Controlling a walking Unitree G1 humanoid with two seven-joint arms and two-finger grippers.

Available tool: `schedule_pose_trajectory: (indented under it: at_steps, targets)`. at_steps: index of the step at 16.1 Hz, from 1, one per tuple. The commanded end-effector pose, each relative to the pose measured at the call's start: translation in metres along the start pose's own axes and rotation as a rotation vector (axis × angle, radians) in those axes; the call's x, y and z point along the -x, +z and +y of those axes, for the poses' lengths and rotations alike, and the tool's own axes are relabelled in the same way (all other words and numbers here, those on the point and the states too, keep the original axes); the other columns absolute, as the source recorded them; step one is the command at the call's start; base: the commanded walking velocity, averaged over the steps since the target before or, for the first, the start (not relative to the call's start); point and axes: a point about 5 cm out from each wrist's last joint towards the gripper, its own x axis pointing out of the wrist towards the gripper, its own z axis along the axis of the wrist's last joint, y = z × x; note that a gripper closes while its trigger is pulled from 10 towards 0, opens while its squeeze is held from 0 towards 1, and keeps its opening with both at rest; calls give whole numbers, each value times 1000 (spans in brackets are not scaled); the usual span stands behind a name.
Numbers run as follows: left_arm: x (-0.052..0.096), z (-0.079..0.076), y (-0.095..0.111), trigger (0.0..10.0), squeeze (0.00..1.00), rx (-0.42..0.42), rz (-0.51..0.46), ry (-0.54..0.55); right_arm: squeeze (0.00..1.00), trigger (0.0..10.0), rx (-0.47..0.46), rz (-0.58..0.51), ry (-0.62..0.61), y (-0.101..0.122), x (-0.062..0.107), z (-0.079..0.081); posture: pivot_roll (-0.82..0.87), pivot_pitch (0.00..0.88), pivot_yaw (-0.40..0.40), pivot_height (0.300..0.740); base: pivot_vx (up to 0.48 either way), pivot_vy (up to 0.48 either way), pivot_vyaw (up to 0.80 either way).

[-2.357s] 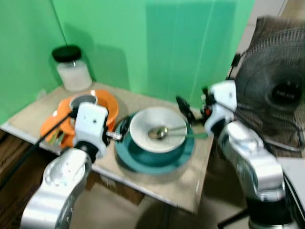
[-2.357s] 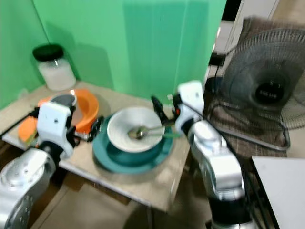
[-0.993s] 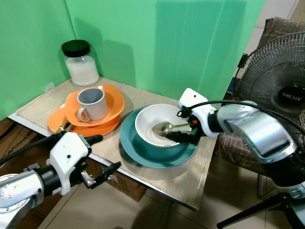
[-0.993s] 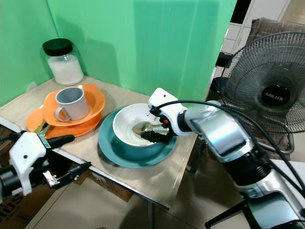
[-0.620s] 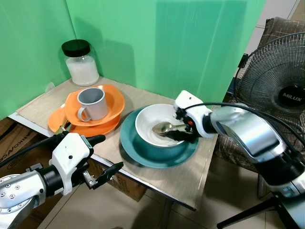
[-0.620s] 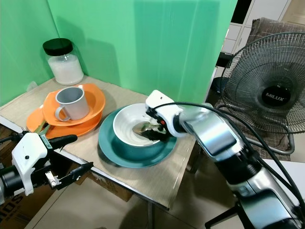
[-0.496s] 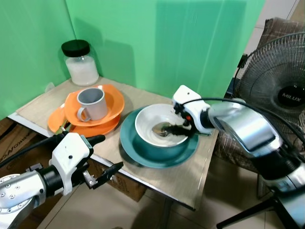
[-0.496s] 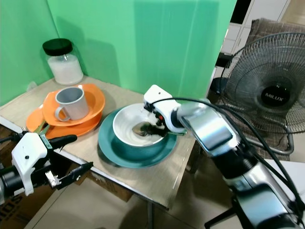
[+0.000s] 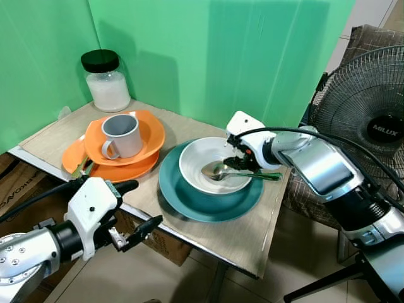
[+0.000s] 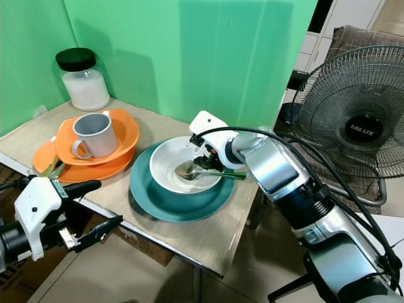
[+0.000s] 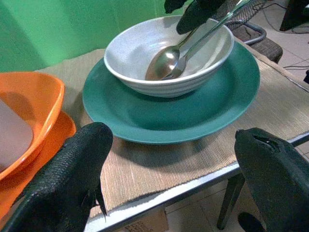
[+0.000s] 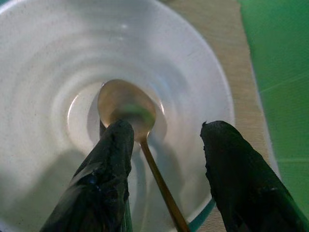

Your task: Setting the table

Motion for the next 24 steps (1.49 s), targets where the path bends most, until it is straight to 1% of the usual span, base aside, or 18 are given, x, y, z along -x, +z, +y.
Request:
schedule_pose_trajectory:
  at_steps: [1, 2, 4, 5, 7, 9, 10, 11, 12, 13, 14, 15, 16, 17, 18, 19, 20, 24]
  targets:
    - [3, 3, -1, 10000, 0, 4, 9, 11, 0, 5569, 19, 7, -13, 2, 1, -4, -22, 19, -20, 740, 0, 0, 0]
    - [3, 3, -1, 10000, 0, 5, 10, 8, 0, 4824, 19, 15, -11, 0, 0, -4, -21, 21, -18, 740, 0, 0, 0]
    - [3, 4, 0, 10000, 0, 6, 9, 7, 0, 4745, 24, 30, -6, -3, -3, -4, -21, 21, -18, 740, 0, 0, 0]
    - [2, 5, 1, 10000, 0, 4, 7, 2, 0, 6000, 33, 48, -1, -6, -5, -4, -17, 24, -13, 740, 0, 0, 0]
    - [1, 6, 2, 10000, 0, 3, 5, -3, 0, 6588, 36, 62, 2, -8, -6, -3, -16, 24, -11, 740, 0, 0, 0]
    - [1, 6, 2, 10000, 0, 4, 5, -8, 0, 6863, 38, 73, 14, -11, -8, -2, -14, 24, -8, 740, 0, 0, 0]
    - [1, 7, 2, 10000, 0, 3, 6, -10, 0, 7333, 38, 76, 18, -11, -8, -2, -15, 24, -5, 740, 0, 0, 0]
    - [0, 7, 2, 10000, 0, 2, 7, -11, 0, 8039, 43, 87, 17, -12, -8, -2, -15, 24, -6, 740, 0, 0, 0]
    - [0, 7, 2, 10000, 0, 2, 8, -12, 0, 9098, 41, 90, 15, -13, -9, -2, -15, 24, -4, 740, 0, 0, 0]
    - [0, 8, 1, 10000, 0, 0, 9, -13, 0, 9608, 41, 92, 11, -14, -10, -2, -15, 24, -4, 740, 0, 0, 0]
    - [0, 8, 1, 10000, 0, 0, 9, -15, 0, 9569, 42, 94, 9, -14, -11, -2, -15, 23, -3, 740, 0, 0, 0]
    - [0, 8, 1, 10000, 0, -1, 10, -18, 0, 8392, 47, 99, 5, -14, -11, -3, -16, 22, -2, 740, 0, 0, 0]
    - [0, 8, 0, 10000, 0, -1, 11, -20, 0, 5765, 48, 102, 6, -14, -12, -3, -16, 21, -3, 740, 0, 0, 0]
    - [1, 8, 0, 10000, 0, -1, 12, -21, 0, 4941, 50, 103, 7, -14, -12, -3, -16, 19, -2, 740, 0, 0, 0]
    - [1, 8, 0, 10000, 0, -1, 13, -23, 0, 3608, 59, 107, 9, -14, -12, -2, -16, 19, -2, 740, 0, 0, 0]
    - [1, 9, 0, 10000, 0, -2, 13, -24, 0, 2941, 66, 108, 14, -14, -12, -1, -17, 16, -2, 740, 0, 0, 0]
    - [0, 9, 0, 10000, 0, -3, 13, -26, 0, 1765, 77, 110, 18, -13, -12, 0, -16, 16, 0, 740, 0, 0, 0]
    - [1, 10, -1, 10000, 0, -7, 16, -29, 0, 1059, 118, 123, 26, -14, -11, 2, -17, 13, -1, 740, 0, 0, 0]
